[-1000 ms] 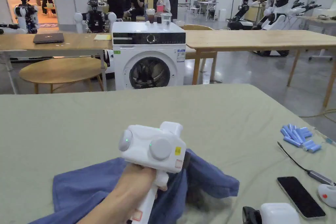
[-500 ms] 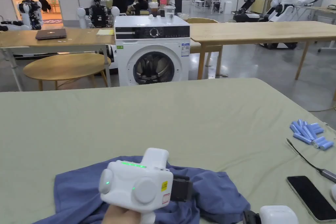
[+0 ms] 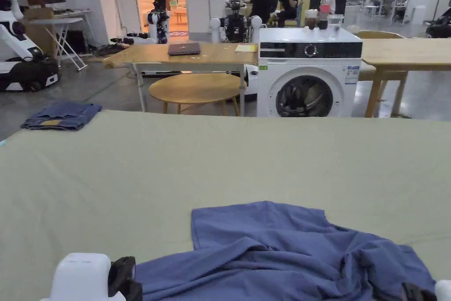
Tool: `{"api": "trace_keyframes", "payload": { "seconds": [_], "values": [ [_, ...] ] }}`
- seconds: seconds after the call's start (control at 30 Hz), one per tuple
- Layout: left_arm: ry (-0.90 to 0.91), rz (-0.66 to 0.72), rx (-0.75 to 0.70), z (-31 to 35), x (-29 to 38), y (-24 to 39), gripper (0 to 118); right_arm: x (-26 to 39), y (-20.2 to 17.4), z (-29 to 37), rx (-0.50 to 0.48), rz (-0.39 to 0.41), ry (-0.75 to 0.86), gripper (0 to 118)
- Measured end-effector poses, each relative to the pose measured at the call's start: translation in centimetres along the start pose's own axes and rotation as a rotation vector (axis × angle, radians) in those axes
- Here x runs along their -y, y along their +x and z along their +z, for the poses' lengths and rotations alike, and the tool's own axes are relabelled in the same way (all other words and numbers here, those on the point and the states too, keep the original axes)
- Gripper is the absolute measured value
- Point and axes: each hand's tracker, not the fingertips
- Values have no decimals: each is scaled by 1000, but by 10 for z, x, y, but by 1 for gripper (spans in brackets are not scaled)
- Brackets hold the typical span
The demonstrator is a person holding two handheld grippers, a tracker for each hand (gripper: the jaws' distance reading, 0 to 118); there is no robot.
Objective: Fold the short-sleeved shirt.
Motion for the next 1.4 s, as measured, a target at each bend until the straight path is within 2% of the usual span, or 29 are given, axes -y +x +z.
{"api": "trace_keyframes", "payload": {
  "seconds": [0.1, 0.23, 0.43, 0.5, 0.53, 0.57, 0.6, 0.63, 0.67, 0.77, 0.8, 0.87, 0.97, 1.0, 1.03, 1.2, 1.3, 1.4],
  "values": [
    [-46, 83, 7, -8, 1, -23, 0, 0, -9, -2, -14, 3, -8, 0],
    [-139, 101, 33, -42, 3, -46, 0, -1, -19, -5, -29, 11, -18, 0],
    [-379, 106, 78, -150, 5, -76, 0, 2, -25, -20, -38, 22, -54, 0],
    [-467, 60, 87, -191, 5, -80, 0, 3, -26, -26, -29, 27, -69, 0],
    [-503, 35, 85, -207, 7, -78, 8, 4, -25, -29, -24, 29, -74, 0],
    [-514, 31, 63, -220, 9, -77, 36, 5, -25, -31, -17, 30, -83, 0],
    [-541, -5, 56, -233, 10, -77, 82, 6, -24, -32, -15, 31, -89, 0],
    [-590, -32, 63, -246, 13, -76, 117, 7, -22, -34, -10, 32, -92, 0],
    [-617, -47, 53, -255, 17, -75, 118, 9, -21, -36, -1, 35, -99, 0],
    [-643, -135, 27, -261, 26, -64, 116, 12, -15, -39, 14, 29, -117, 0],
    [-660, -154, 20, -263, 29, -61, 109, 13, -13, -41, 18, 25, -123, 0],
    [-665, -163, 33, -260, 31, -56, 77, 15, -8, -45, 26, 17, -139, 0],
    [-639, -134, 79, -247, 20, -50, 50, 17, 1, -50, 37, 1, -158, 0],
    [-622, -153, 77, -246, 19, -47, 17, 17, 4, -52, 37, -3, -160, 0],
    [-605, -183, 42, -246, 18, -45, 2, 16, 8, -54, 43, -7, -163, 0],
    [-631, -117, 90, -239, 16, -51, 2, 4, 52, -82, 141, -34, -195, 0],
    [-629, -120, 99, -238, 15, -50, 2, -14, 85, -114, 214, 19, -220, 0],
    [-629, -119, 101, -238, 15, -47, 2, -35, 112, -153, 206, 6, -263, 0]
  ]
}}
